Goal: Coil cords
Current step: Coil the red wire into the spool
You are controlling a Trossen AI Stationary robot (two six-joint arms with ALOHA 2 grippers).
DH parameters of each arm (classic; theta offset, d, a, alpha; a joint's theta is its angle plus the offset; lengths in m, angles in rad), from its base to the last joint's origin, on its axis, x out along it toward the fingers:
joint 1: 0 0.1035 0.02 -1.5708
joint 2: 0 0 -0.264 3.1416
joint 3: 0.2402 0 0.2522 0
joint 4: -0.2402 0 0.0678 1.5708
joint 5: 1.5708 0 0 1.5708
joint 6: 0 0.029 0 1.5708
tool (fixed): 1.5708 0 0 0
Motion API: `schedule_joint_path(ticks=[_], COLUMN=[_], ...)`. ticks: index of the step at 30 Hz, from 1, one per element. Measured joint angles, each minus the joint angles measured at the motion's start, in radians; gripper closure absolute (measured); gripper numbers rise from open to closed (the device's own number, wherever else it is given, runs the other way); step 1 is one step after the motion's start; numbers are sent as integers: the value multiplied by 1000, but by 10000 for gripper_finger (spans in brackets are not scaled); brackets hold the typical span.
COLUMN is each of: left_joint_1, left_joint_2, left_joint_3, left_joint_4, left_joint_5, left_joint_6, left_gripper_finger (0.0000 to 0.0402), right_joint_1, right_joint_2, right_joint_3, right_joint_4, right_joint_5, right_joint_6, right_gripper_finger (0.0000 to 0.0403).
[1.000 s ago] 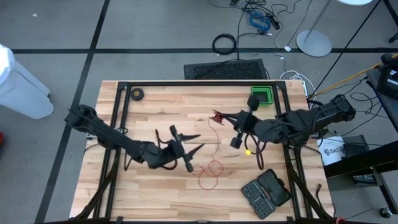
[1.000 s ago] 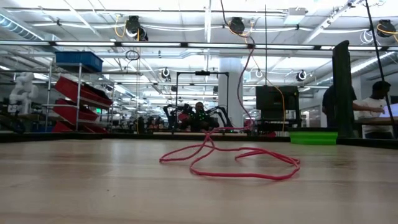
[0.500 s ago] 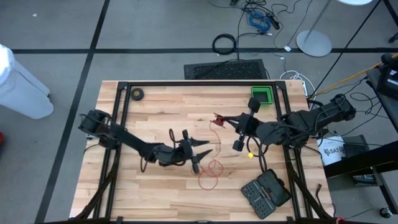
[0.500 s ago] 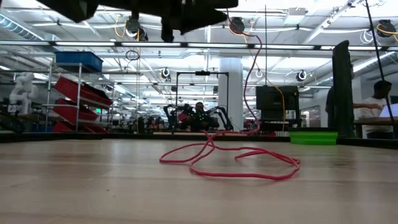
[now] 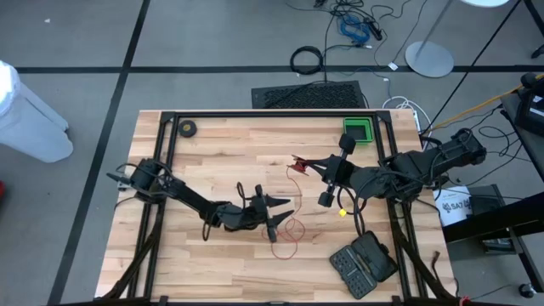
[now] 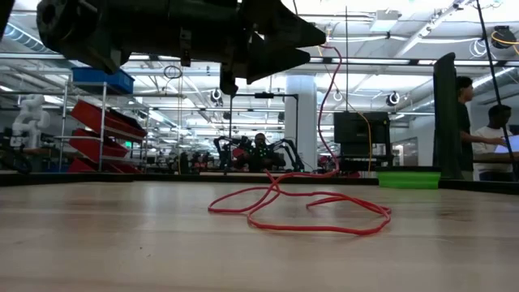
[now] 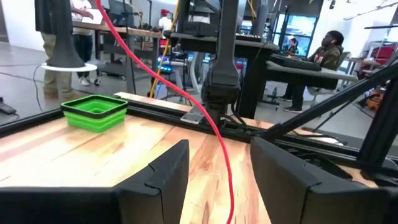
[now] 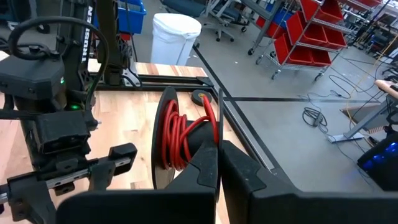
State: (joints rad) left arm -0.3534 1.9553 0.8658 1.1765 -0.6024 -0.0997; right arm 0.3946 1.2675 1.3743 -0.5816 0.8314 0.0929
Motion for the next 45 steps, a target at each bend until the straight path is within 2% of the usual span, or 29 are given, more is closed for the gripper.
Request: schedule_joint_path(ticks=[7, 10, 14, 24, 45], left_joint_1=[0, 0, 0, 1, 14], left_joint_2=[0, 0, 0, 0, 0], left_joint_3=[11, 39, 69, 74, 103], left_joint_4=[-17, -76, -147, -191, -191], left_joint_5=[53, 53, 49, -3, 25], left_joint_6=[55, 54, 53, 45, -26], left_gripper_finger=[223, 223, 223, 223, 224], right_joint_1=[0, 0, 0, 0, 0], right_joint_2=[0, 0, 3, 9, 9], right_joint_3=[0, 0, 0, 0, 0], right_joint_4=[0, 4, 19, 35, 36], right_joint_5=[0, 0, -30, -52, -52], right_joint_6=[1, 1, 1, -4, -4], right_gripper_finger=[403, 403, 403, 403, 403])
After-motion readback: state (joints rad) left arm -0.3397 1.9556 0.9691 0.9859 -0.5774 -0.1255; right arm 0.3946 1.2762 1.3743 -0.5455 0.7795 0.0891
